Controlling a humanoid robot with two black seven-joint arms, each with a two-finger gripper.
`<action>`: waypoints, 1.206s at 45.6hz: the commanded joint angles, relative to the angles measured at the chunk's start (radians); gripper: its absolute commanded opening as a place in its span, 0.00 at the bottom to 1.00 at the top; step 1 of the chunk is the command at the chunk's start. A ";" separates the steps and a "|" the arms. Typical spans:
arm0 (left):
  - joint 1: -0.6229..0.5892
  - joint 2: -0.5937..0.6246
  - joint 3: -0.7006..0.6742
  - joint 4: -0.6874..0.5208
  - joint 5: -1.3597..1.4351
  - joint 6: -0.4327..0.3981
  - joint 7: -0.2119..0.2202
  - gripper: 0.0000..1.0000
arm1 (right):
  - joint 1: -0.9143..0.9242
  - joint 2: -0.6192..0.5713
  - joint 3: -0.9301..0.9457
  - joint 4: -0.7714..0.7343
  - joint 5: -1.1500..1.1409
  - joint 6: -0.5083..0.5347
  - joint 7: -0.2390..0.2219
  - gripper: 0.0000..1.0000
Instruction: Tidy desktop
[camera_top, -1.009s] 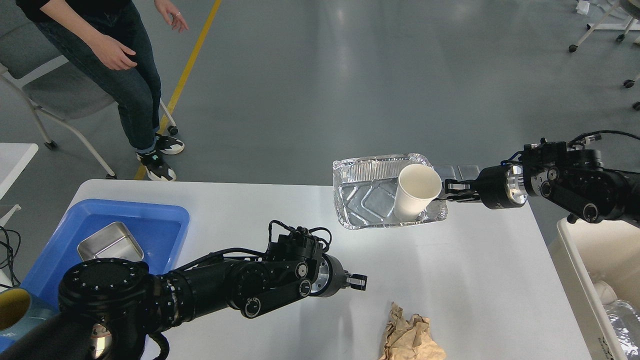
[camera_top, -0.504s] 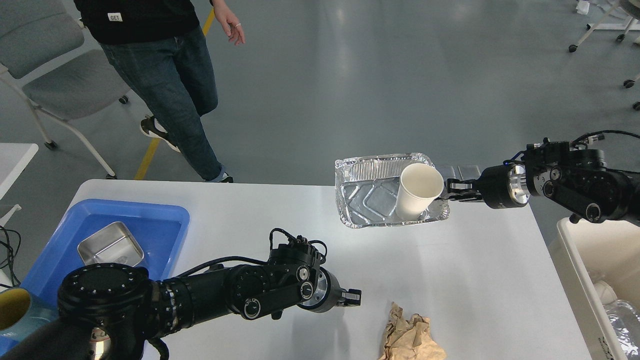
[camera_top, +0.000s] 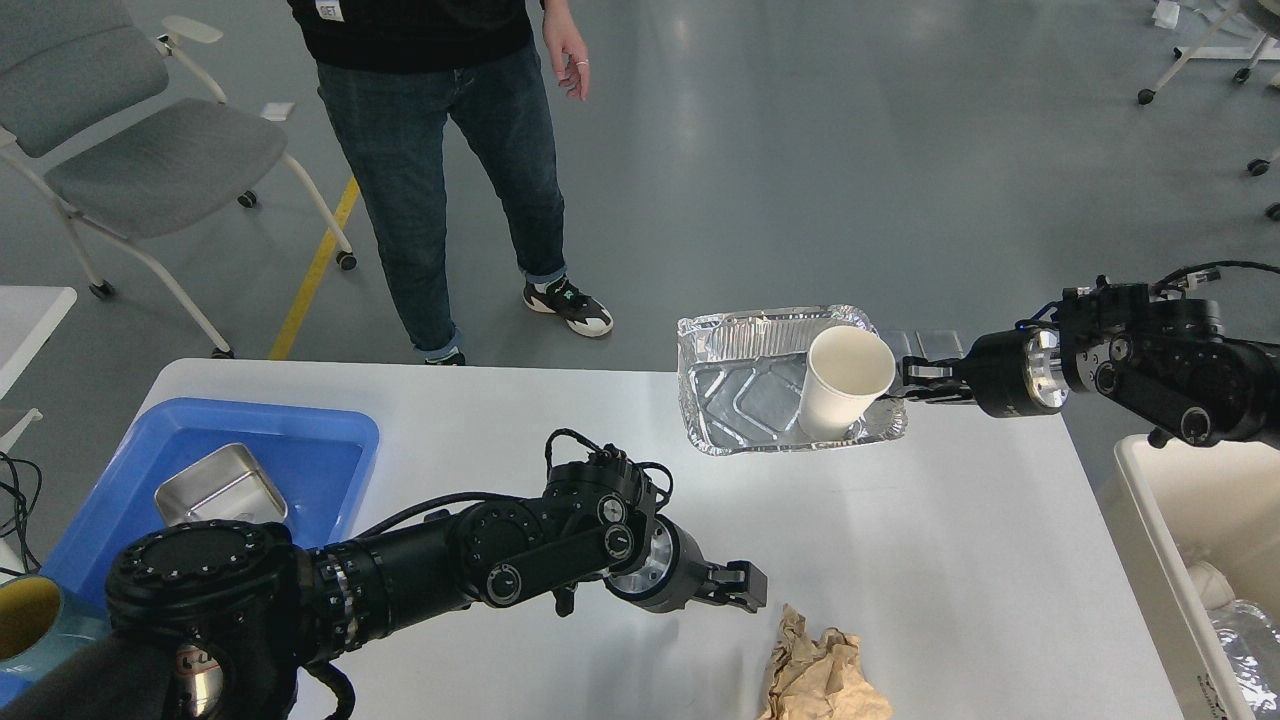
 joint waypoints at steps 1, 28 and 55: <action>-0.007 0.000 -0.009 0.002 0.001 -0.042 0.002 0.90 | 0.000 0.001 0.000 0.000 0.000 0.000 0.000 0.00; 0.037 0.512 -0.166 -0.193 0.008 -0.150 -0.350 0.96 | 0.006 -0.010 0.003 0.000 0.000 0.000 0.000 0.00; 0.189 1.044 -0.431 -0.314 -0.065 -0.231 -0.570 0.96 | 0.009 -0.028 0.015 -0.002 0.001 -0.006 0.002 0.00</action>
